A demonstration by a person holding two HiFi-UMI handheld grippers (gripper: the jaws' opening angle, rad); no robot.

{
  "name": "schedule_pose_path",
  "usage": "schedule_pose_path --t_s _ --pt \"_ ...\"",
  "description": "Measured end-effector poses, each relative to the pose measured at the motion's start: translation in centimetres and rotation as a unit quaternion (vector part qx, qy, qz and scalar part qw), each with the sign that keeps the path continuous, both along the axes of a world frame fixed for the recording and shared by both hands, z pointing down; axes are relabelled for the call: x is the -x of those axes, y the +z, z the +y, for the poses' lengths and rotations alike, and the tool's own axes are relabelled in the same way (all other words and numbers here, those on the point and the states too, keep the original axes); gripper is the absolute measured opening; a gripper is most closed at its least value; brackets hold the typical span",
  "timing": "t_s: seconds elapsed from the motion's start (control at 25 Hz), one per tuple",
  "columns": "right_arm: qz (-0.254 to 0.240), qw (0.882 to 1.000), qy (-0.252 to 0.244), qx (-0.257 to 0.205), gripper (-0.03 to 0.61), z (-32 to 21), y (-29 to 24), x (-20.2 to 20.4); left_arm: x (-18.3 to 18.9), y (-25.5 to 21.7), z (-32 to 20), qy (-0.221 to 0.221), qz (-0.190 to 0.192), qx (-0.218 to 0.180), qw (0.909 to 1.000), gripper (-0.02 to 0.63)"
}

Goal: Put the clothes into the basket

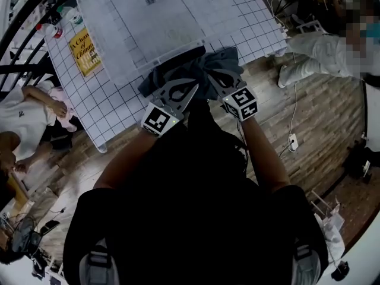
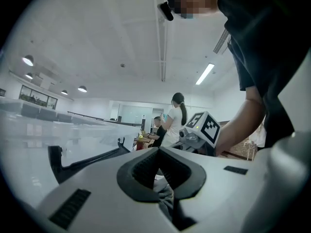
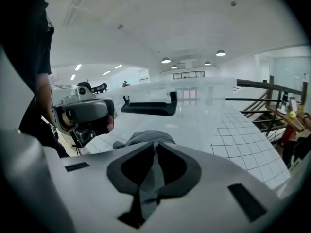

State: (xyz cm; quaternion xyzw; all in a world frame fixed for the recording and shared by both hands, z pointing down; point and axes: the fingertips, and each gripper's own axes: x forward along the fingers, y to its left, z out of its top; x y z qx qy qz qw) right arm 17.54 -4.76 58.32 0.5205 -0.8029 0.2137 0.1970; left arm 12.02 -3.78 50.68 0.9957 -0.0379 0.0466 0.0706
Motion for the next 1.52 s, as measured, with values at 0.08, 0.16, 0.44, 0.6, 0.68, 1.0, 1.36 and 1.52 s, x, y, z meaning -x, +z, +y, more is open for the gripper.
schedule_pose_path --t_s 0.08,0.16,0.44,0.6,0.68,1.0,1.36,1.52 --pt "0.008 1.000 -0.017 0.020 0.047 -0.9 1.9 -0.5 -0.4 0.9 -0.4 -0.005 -0.004 -0.001 1.0000 0.003" --pt "0.021 0.998 -0.039 0.040 0.117 -1.9 3.8 -0.9 -0.8 1.8 -0.9 -0.011 -0.003 -0.001 0.9999 0.003" --pt "0.021 0.987 -0.099 0.121 0.268 -3.2 9.3 -1.5 -0.9 3.7 -1.5 -0.040 -0.016 0.004 0.9991 0.003" --pt "0.022 0.977 -0.134 0.165 0.364 -3.6 11.7 -0.7 -0.8 4.5 -1.8 -0.050 -0.021 0.006 0.9985 0.003" --pt "0.021 0.972 -0.148 0.179 0.416 -4.0 12.6 -0.1 -0.7 4.9 -2.0 -0.054 -0.021 0.008 0.9983 0.003" --pt "0.060 0.946 -0.210 0.238 0.503 -4.8 16.4 2.2 -0.1 6.6 -3.0 -0.078 -0.032 0.021 0.9962 0.003" --pt "0.078 0.939 -0.208 0.264 0.502 -5.0 19.6 3.3 0.4 8.4 -3.8 -0.095 -0.048 0.028 0.9939 0.003" --pt "0.101 0.942 -0.189 0.259 0.502 -5.0 20.4 2.7 0.6 8.7 -4.1 -0.104 -0.048 0.034 0.9928 0.003"
